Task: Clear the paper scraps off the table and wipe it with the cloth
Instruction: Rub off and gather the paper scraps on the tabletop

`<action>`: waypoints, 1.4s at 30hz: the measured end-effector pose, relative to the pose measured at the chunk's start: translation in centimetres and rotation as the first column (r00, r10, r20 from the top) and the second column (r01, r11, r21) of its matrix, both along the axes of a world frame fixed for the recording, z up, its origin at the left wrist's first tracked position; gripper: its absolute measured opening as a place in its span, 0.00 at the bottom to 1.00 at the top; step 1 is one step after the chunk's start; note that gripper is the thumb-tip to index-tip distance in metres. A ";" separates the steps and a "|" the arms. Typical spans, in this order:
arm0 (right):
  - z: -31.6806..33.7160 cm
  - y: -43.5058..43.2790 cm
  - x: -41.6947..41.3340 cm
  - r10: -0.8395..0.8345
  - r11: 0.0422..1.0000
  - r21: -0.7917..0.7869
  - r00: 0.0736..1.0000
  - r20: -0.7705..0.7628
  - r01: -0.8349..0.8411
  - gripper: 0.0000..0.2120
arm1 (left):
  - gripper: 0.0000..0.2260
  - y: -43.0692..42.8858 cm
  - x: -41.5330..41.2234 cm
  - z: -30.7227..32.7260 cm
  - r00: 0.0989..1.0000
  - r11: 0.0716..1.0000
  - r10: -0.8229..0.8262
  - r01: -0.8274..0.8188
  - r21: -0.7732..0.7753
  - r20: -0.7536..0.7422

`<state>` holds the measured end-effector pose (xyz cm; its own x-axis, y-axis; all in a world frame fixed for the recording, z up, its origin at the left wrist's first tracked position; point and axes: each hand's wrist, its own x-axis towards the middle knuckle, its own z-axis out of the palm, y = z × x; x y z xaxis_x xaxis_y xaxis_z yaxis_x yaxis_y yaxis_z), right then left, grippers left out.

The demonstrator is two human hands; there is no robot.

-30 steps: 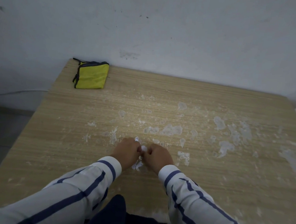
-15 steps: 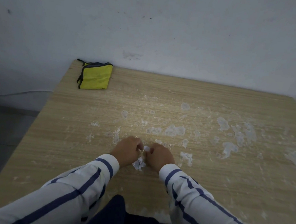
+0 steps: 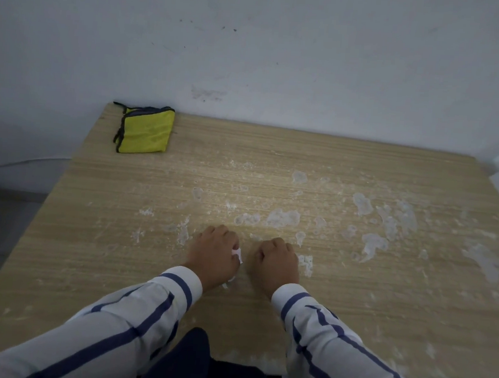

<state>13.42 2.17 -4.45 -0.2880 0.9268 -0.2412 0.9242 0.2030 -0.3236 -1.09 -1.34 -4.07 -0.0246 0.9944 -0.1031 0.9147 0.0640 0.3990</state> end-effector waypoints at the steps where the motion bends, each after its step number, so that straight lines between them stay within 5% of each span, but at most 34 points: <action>1: -0.5 0.0 0.7 0.006 0.999 0.040 0.999 0.039 -0.008 0.13 | 0.09 0.0 0.5 0.0 0.999 0.999 -0.012 0.013 0.033 -0.033; 6: -2.0 0.0 4.4 -0.025 0.989 0.147 0.999 0.048 0.017 0.15 | 0.19 0.6 4.3 -0.5 0.981 0.988 -0.153 0.155 0.004 -0.116; 14: -2.3 1.9 11.1 -0.043 0.997 0.071 0.997 0.071 0.038 0.35 | 0.29 1.8 11.0 -2.9 0.958 0.964 -0.250 0.233 -0.125 -0.144; 35: -2.3 5.5 26.6 -0.124 0.984 0.141 0.988 0.094 0.110 0.18 | 0.38 8.5 26.5 -4.3 0.967 0.975 -0.213 0.203 -0.086 -0.142; 42: -2.9 6.7 29.1 -0.161 0.976 0.153 0.986 0.041 0.153 0.20 | 0.38 11.0 29.2 -4.3 0.965 0.976 -0.208 0.196 -0.092 -0.157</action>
<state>42.53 8.86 -7.31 -0.1266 0.9861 -0.1078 0.9634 0.0964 -0.2503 28.09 9.64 -8.34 0.1531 0.9700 -0.1888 0.9643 -0.1048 0.2433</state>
